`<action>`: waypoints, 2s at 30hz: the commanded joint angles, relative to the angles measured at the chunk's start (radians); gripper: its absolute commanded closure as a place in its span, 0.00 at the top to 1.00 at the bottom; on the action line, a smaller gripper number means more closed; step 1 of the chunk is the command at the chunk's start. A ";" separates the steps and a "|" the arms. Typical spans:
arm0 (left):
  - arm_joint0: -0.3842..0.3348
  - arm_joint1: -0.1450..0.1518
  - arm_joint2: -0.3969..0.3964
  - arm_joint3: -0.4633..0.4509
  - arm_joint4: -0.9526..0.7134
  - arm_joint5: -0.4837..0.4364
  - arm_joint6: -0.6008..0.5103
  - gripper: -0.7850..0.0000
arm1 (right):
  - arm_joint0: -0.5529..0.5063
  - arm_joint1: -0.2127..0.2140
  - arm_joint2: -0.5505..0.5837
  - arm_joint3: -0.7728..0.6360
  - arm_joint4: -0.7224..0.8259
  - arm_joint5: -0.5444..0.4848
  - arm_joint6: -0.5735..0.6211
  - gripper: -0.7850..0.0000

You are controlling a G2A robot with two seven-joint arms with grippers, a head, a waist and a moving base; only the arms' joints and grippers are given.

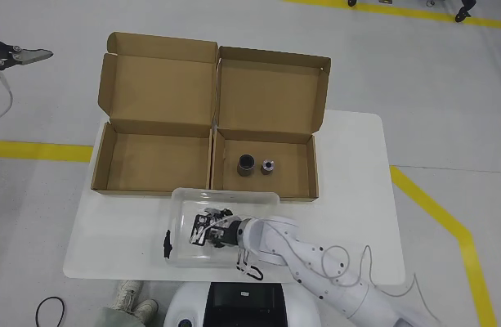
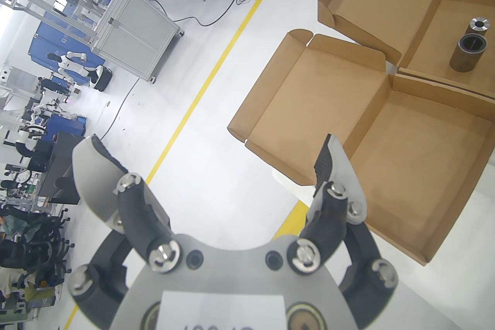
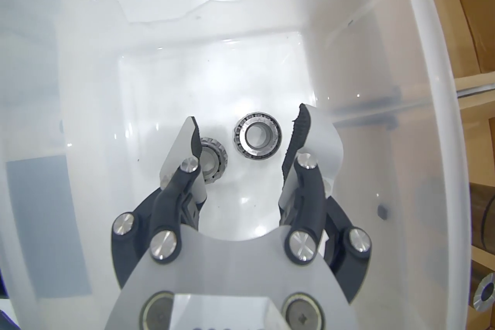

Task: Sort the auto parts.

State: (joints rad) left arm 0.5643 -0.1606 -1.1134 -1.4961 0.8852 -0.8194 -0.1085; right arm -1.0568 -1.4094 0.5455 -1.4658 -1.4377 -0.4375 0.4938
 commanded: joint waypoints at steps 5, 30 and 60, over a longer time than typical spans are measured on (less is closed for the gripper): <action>0.000 0.000 0.000 0.000 0.000 0.000 0.000 1.00 | -0.001 -0.013 0.001 0.029 0.006 0.053 -0.029 0.56; 0.000 0.000 0.000 0.000 0.000 0.000 0.000 1.00 | 0.003 -0.042 0.002 0.066 -0.012 0.067 -0.008 0.00; 0.000 0.000 0.000 0.000 0.000 0.000 0.000 1.00 | -0.007 -0.020 0.089 0.040 -0.066 -0.090 -0.780 0.00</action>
State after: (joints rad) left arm 0.5643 -0.1606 -1.1134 -1.4961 0.8852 -0.8194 -0.1085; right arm -1.0702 -1.4289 0.6312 -1.4244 -1.5014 -0.5280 -0.2706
